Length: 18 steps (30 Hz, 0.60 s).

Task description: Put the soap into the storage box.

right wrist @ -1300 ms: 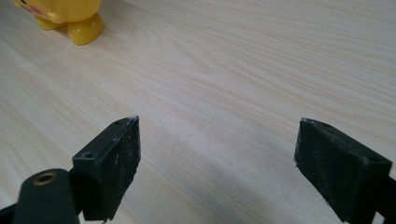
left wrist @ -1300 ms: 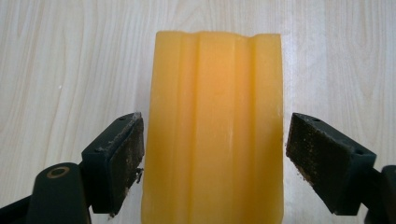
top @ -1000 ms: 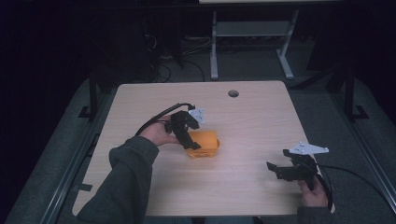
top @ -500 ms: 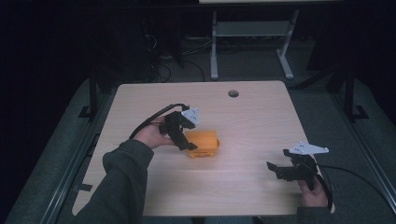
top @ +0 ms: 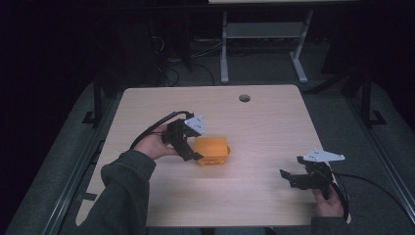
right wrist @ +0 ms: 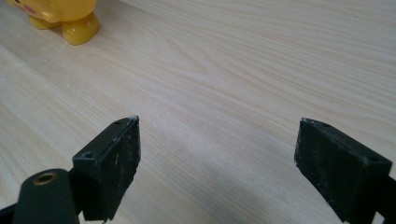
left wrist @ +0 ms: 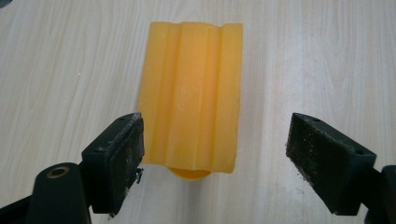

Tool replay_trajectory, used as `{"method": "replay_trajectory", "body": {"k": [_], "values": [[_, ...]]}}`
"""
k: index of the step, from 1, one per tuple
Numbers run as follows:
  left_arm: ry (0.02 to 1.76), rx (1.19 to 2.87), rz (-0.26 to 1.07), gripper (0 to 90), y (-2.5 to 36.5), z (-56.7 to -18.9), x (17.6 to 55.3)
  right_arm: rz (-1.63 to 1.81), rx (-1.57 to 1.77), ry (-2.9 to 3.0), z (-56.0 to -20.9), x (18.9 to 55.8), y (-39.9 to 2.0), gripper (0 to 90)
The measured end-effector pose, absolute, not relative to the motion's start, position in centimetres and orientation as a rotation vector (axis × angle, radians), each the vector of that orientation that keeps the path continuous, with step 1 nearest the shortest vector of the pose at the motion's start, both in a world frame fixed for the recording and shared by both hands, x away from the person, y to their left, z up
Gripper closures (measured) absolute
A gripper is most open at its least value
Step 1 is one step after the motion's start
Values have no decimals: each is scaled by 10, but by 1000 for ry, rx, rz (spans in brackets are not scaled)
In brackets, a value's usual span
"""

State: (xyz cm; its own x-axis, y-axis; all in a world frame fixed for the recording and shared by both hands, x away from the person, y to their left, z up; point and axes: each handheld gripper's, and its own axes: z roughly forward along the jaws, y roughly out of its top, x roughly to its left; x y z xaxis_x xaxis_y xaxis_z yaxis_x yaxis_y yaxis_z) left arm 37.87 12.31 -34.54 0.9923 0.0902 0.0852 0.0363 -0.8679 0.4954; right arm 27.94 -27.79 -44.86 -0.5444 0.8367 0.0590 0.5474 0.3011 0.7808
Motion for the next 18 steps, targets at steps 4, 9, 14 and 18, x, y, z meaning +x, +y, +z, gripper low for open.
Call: {"method": "replay_trajectory", "body": {"k": [4,9,14,18], "values": [[93,2619,143,187,127,-347,375,1110,1250,2213,-449,279,-279,139],[94,2632,141,186,131,-347,370,1108,1246,2213,-449,279,-279,139],[98,2621,144,187,135,-347,365,1105,1245,2210,-448,279,-279,139],[109,2620,136,199,138,-351,362,1109,1252,2198,-447,278,-281,139]]}}
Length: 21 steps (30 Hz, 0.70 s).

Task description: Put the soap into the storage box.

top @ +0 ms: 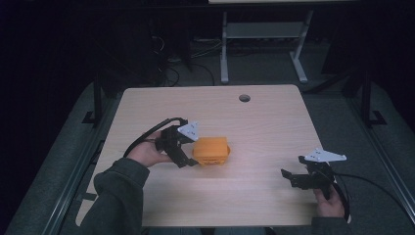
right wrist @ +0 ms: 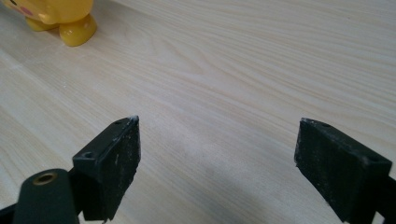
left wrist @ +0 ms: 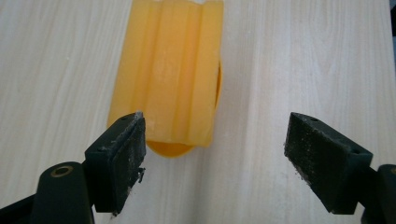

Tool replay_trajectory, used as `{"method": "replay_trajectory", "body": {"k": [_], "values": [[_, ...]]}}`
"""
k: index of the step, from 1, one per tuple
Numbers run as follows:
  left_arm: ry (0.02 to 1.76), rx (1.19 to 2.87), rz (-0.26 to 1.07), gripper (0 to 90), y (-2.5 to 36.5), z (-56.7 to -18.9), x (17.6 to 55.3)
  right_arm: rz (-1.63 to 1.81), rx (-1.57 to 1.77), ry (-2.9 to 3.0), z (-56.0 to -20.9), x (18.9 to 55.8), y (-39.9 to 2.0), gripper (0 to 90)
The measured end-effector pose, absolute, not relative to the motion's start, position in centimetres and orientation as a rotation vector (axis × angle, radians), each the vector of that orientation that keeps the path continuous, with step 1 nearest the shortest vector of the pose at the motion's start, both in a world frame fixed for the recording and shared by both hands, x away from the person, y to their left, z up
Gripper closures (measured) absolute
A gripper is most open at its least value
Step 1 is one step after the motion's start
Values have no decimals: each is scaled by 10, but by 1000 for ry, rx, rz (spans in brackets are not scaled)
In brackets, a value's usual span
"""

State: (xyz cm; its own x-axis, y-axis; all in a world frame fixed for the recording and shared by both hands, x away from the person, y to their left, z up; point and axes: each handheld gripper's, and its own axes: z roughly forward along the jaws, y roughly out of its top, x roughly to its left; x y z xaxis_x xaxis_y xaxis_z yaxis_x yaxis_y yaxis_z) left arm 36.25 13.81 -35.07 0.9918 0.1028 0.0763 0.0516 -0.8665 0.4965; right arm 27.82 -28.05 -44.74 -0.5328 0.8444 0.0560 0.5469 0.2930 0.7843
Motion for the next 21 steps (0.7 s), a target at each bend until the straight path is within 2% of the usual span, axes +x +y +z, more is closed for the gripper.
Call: {"method": "replay_trajectory", "body": {"k": [21], "values": [[176,2578,178,197,176,-361,342,1089,1255,2187,-447,278,-278,140]]}}
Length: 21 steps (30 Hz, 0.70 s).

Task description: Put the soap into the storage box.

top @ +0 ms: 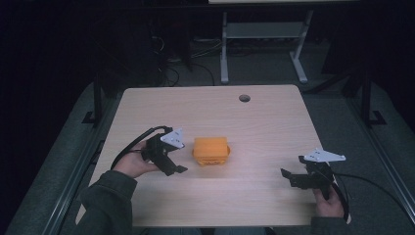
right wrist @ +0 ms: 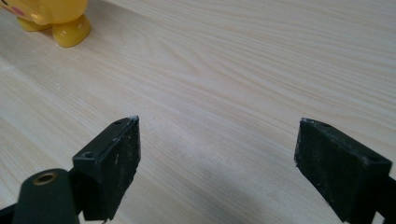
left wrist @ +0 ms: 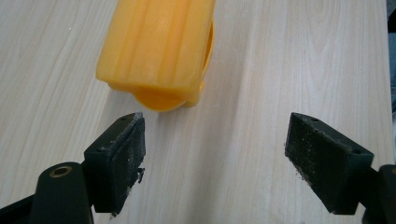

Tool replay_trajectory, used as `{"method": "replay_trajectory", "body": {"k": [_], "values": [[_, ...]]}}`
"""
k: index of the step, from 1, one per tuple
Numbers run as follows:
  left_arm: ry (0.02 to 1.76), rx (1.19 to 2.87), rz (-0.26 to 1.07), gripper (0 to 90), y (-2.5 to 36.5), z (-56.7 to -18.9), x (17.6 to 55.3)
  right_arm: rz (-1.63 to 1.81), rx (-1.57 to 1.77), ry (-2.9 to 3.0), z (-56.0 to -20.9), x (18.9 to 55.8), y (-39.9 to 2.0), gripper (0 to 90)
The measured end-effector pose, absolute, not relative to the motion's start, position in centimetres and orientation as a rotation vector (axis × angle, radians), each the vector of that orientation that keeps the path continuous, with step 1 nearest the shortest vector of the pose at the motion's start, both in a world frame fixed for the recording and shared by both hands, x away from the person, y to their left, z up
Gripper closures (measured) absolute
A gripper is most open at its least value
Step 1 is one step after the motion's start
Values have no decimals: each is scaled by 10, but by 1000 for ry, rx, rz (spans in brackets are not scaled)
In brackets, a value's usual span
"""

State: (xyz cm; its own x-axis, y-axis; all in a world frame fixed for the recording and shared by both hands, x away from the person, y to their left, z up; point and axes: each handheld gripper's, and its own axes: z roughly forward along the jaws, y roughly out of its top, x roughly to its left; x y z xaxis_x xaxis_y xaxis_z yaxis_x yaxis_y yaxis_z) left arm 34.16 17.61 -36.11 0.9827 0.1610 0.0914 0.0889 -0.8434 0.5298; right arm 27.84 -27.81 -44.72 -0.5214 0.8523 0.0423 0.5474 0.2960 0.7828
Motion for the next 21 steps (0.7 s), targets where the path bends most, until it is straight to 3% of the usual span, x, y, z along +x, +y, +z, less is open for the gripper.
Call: {"method": "replay_trajectory", "body": {"k": [21], "values": [[218,2556,198,200,199,-372,325,1072,1277,2184,-450,280,-280,140]]}}
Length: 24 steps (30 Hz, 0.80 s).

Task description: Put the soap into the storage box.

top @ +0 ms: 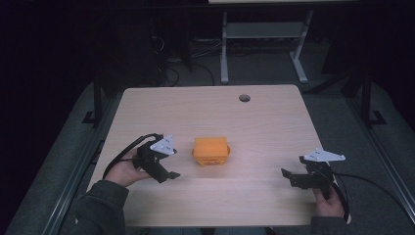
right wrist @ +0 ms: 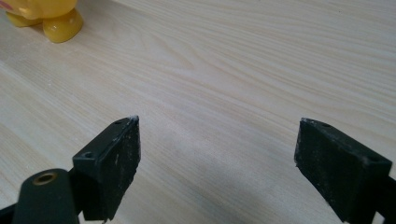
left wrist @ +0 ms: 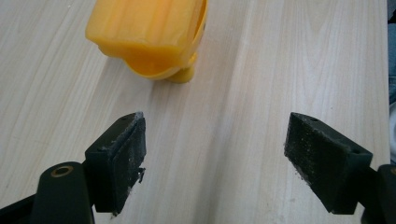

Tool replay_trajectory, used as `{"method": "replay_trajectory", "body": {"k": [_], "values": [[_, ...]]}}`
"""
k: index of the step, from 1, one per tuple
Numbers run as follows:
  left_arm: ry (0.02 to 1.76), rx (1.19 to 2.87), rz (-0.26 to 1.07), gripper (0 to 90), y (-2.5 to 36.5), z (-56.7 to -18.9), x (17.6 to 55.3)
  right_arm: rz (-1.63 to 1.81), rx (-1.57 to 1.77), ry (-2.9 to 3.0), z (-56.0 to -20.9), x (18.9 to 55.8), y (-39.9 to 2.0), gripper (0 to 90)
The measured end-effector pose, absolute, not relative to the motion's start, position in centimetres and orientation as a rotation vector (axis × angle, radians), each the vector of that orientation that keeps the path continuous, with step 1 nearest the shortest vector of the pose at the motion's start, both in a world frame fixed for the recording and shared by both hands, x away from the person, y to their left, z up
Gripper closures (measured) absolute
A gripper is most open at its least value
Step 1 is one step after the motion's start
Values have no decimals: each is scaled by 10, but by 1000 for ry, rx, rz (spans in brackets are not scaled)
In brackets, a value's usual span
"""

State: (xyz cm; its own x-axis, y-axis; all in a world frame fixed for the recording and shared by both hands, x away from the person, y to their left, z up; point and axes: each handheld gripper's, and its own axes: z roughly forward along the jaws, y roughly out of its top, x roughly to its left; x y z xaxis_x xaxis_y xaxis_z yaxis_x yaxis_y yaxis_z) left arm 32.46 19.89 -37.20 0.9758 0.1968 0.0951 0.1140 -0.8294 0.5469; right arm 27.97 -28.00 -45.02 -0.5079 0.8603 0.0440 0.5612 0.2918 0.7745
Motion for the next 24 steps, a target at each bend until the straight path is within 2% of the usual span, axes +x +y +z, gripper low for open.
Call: {"method": "replay_trajectory", "body": {"k": [24], "values": [[241,2548,197,200,213,-386,309,1065,1286,2178,-451,279,-282,140]]}}
